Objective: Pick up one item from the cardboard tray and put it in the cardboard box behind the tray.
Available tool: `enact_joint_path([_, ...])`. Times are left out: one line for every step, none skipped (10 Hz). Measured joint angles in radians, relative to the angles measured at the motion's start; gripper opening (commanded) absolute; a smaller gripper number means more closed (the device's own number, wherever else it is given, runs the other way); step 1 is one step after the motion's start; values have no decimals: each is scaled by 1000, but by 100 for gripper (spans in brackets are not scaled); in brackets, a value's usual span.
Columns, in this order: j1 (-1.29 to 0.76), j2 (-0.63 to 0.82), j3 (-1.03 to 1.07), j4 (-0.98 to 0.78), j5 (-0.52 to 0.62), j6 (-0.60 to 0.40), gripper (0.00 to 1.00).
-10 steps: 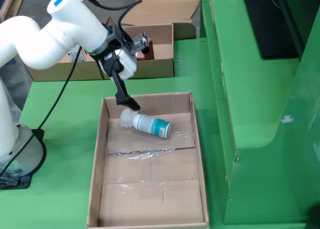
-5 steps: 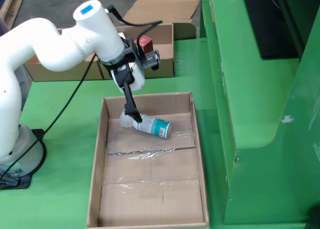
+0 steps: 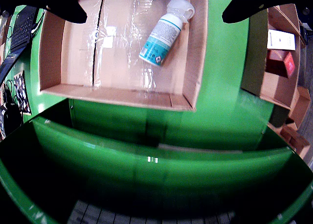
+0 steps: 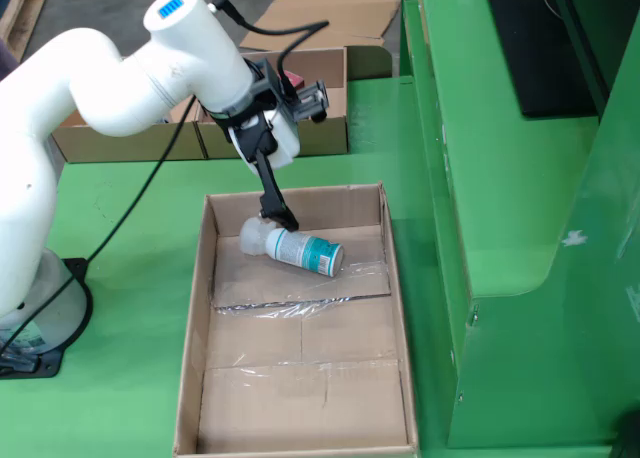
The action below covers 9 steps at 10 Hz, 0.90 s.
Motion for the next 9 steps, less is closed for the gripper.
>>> enact_joint_path([-5,-49,57,-37,5,-2,100])
enact_joint_path([-6,-109,109,-92,9,-11,100])
enact_joint_path([-9,-152,161,-126,9,-12,100])
enact_joint_path([-11,-155,222,-134,12,-17,100])
enact_joint_path([-12,-184,265,-134,14,-17,100])
enact_joint_path([-12,-198,311,-141,15,-17,100])
enact_joint_path([-12,-192,357,-118,20,-17,100])
enact_joint_path([-12,-164,364,-71,21,-17,100])
enact_joint_path([-12,-129,325,-31,23,-17,100])
